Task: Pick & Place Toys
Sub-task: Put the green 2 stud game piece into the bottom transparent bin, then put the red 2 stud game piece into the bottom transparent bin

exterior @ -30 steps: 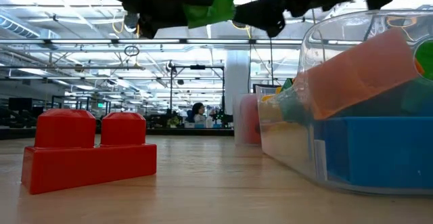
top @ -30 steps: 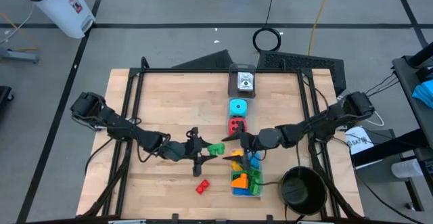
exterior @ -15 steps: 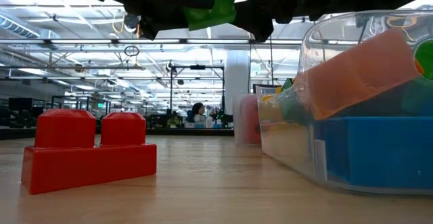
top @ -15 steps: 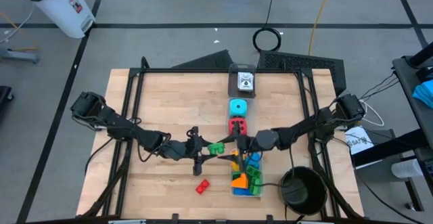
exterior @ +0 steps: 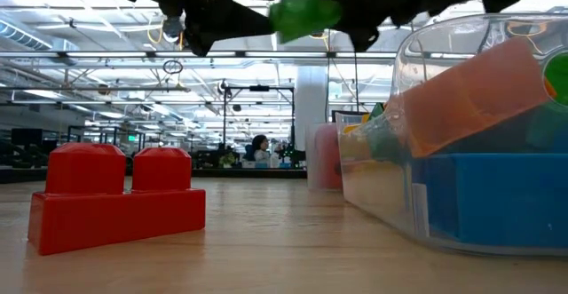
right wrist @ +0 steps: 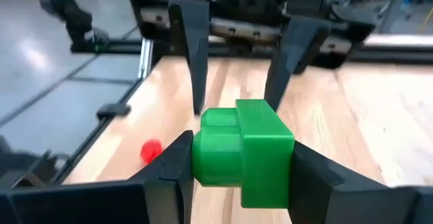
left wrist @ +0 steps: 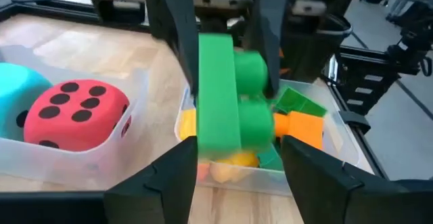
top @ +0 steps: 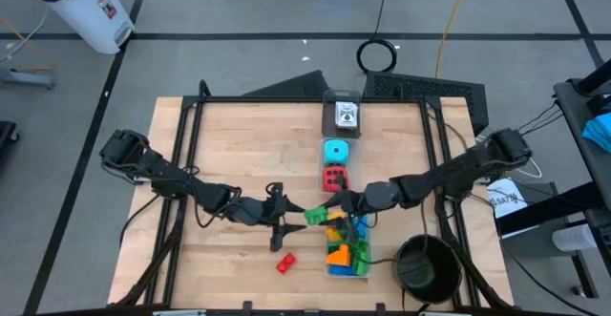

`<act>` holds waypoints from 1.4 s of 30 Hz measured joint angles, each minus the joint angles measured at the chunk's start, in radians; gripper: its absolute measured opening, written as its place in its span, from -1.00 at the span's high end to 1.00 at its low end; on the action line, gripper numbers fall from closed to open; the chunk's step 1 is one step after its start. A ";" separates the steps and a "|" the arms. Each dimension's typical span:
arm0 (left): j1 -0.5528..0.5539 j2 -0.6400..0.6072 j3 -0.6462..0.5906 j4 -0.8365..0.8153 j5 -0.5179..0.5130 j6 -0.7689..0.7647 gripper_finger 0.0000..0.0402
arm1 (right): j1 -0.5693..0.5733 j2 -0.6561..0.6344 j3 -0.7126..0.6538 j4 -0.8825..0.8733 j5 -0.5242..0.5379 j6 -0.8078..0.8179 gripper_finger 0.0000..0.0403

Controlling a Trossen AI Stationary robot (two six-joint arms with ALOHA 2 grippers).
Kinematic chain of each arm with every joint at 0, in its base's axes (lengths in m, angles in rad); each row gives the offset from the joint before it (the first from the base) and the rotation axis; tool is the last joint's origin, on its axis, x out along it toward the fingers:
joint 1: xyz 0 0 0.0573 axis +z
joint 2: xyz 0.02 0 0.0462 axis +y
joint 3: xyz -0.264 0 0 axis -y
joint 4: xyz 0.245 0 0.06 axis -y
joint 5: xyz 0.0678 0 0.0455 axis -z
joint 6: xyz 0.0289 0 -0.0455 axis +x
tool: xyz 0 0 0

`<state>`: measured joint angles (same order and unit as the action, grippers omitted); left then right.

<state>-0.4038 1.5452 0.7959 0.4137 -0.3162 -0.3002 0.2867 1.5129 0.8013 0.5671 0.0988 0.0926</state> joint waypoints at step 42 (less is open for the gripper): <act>-0.200 0.253 0.003 -0.050 0.190 -0.057 -0.11 | 0.145 -0.193 -0.002 -0.533 -0.070 0.105 -0.73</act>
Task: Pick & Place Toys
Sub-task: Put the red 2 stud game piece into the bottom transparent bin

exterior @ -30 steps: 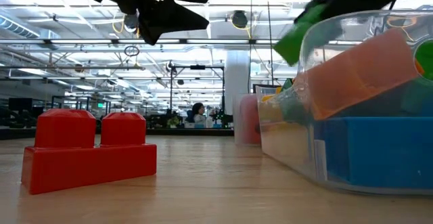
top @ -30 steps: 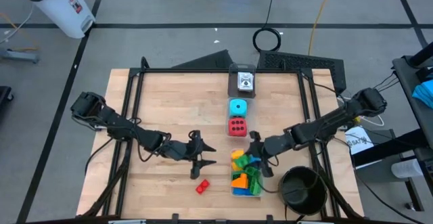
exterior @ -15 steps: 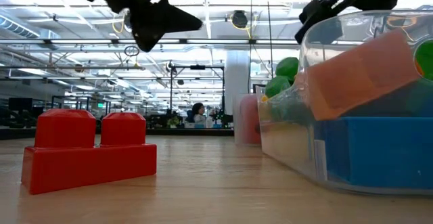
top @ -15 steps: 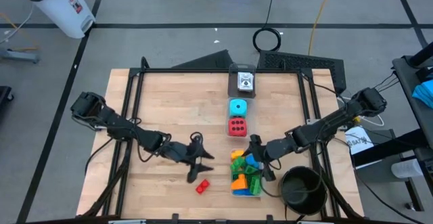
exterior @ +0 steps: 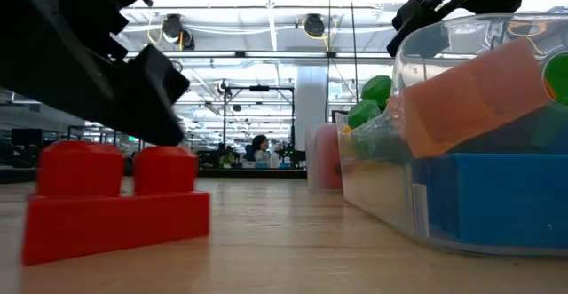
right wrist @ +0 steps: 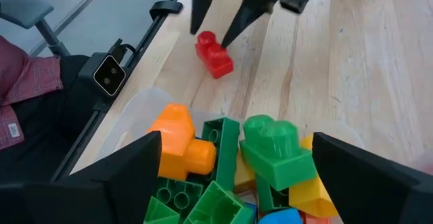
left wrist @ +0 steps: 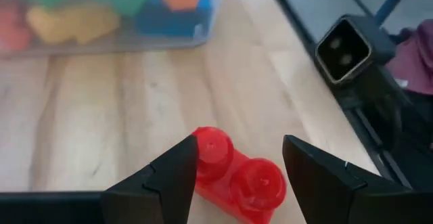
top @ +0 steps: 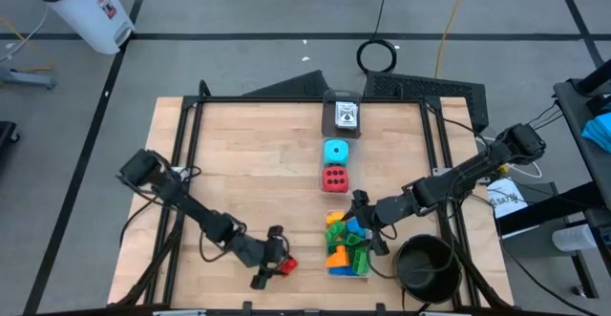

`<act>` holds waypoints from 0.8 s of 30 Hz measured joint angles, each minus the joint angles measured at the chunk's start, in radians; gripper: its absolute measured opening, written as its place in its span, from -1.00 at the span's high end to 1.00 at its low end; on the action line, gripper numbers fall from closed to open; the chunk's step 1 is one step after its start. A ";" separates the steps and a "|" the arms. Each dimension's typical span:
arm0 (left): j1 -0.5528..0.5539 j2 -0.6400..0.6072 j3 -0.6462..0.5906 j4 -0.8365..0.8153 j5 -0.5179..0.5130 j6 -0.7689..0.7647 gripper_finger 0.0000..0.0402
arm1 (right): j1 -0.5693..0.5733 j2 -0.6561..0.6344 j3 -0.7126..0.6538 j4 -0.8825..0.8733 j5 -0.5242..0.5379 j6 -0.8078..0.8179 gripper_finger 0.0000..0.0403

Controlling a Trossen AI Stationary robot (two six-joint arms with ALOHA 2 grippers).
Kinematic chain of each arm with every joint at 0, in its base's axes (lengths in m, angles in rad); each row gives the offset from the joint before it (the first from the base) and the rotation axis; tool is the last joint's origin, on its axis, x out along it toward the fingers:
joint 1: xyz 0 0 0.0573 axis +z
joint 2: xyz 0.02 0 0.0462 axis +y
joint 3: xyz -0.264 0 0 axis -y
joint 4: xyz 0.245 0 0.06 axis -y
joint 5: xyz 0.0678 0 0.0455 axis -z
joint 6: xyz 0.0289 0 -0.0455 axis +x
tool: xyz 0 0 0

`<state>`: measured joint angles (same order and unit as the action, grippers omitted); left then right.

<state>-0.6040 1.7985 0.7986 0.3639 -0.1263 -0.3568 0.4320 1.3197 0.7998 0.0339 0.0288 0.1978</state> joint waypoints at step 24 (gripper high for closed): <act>0.110 -0.247 -0.003 -0.482 -0.266 -0.321 -0.11 | -0.002 0.000 0.000 0.018 0.002 0.000 -0.71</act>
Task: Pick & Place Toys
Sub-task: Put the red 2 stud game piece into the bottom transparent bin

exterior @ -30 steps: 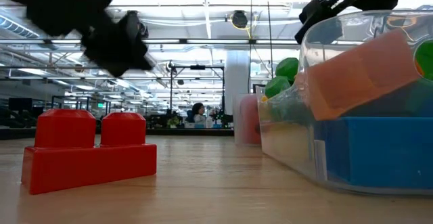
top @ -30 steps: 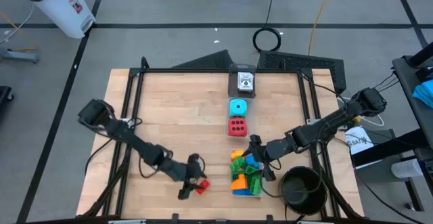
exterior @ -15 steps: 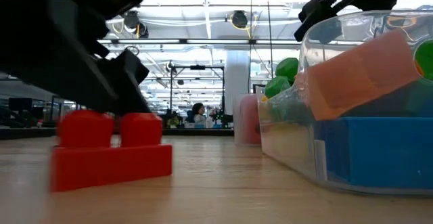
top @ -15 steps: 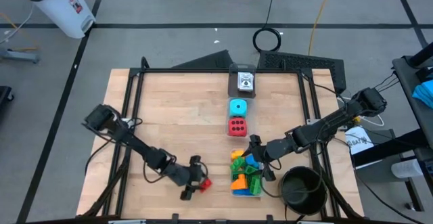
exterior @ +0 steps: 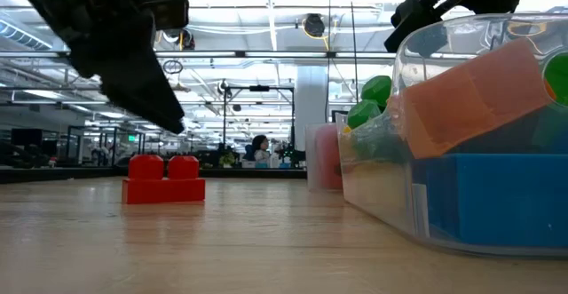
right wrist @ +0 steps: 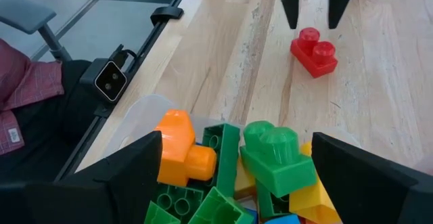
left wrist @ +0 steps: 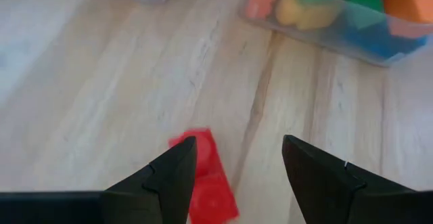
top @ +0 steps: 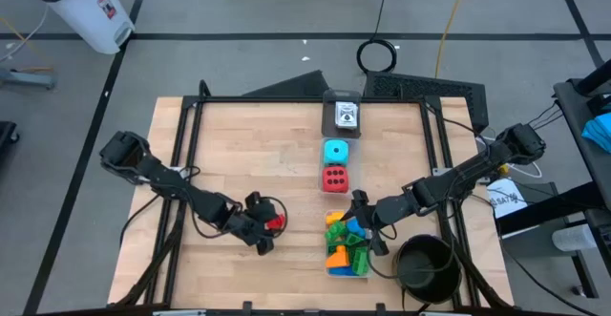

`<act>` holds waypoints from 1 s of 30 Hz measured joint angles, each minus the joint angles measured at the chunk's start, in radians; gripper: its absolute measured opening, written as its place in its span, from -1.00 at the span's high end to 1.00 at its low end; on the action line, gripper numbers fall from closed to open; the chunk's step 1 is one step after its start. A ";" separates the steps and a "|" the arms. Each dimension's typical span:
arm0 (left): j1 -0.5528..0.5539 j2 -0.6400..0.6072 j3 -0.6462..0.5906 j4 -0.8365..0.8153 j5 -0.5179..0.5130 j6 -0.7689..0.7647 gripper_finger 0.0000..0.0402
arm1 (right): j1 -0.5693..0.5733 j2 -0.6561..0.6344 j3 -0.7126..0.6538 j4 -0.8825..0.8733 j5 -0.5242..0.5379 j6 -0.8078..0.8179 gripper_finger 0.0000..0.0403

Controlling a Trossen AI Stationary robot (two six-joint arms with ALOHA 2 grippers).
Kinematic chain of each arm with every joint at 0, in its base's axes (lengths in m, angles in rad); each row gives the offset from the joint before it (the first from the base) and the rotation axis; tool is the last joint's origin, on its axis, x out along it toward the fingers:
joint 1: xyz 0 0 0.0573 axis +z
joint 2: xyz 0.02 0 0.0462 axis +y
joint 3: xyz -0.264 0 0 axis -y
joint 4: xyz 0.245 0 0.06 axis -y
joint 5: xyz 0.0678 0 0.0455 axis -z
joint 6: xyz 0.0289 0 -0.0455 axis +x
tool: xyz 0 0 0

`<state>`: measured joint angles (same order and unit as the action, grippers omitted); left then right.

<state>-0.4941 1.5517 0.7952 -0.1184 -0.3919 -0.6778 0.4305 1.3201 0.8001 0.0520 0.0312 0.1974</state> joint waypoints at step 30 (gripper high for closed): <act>0.010 0.173 -0.001 0.027 0.009 -0.053 0.32 | -0.006 0.000 0.000 0.043 0.040 -0.012 -0.71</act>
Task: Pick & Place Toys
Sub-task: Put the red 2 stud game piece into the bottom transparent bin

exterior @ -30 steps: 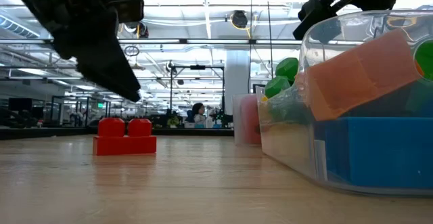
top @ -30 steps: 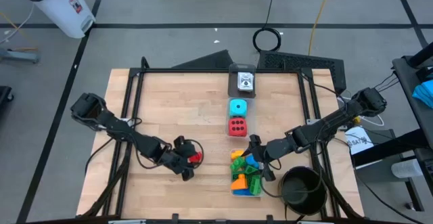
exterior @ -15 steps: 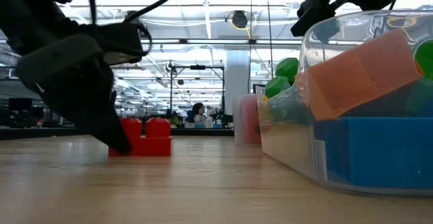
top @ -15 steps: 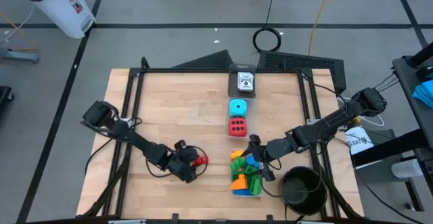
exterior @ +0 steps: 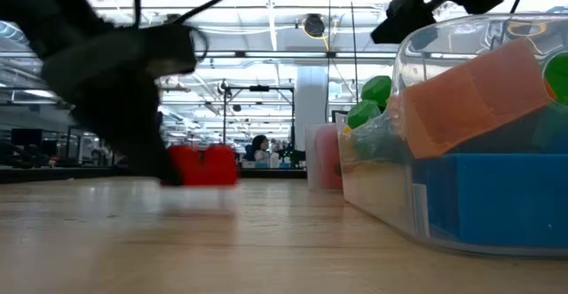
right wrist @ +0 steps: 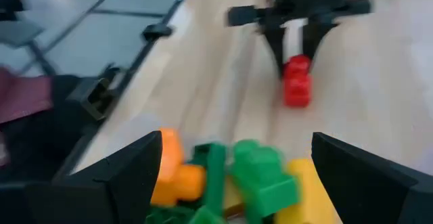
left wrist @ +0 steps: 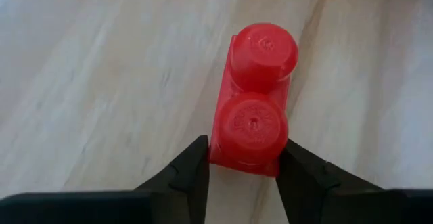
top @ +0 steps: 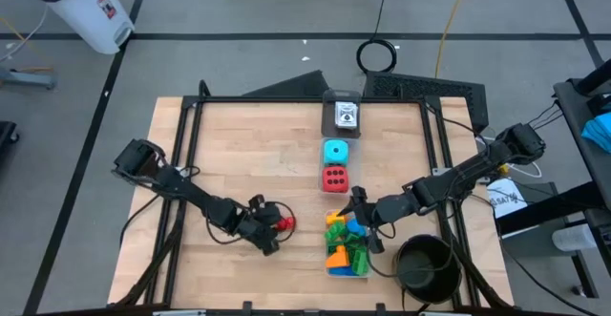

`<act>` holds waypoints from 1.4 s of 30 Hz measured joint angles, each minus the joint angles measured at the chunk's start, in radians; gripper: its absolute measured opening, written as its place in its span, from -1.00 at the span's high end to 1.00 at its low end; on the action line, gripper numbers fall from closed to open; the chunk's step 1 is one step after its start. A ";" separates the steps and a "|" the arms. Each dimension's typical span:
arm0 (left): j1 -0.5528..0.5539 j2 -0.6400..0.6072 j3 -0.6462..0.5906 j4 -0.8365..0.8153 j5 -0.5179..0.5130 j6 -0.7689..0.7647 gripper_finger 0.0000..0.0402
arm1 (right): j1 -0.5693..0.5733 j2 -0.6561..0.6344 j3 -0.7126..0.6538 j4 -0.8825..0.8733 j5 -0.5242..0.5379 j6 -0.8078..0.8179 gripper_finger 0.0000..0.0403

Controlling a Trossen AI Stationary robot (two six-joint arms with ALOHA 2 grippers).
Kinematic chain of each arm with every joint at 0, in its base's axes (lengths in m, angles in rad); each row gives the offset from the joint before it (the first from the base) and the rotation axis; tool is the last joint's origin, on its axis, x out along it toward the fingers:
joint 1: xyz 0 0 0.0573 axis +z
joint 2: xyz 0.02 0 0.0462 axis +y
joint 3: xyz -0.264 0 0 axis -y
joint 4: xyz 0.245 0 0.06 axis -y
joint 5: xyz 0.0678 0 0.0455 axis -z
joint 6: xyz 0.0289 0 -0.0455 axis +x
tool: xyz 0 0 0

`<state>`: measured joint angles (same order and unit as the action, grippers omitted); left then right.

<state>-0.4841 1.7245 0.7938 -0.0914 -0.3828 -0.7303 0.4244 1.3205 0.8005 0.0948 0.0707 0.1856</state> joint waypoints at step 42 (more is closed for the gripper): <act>0.119 -0.091 0.002 0.520 -0.009 0.301 -0.20 | -0.155 0.162 -0.002 0.245 0.054 -0.015 0.47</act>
<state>-0.3654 1.6337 0.7959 0.4289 -0.3922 -0.4290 0.2693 1.4824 0.7990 0.3399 0.1246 0.1711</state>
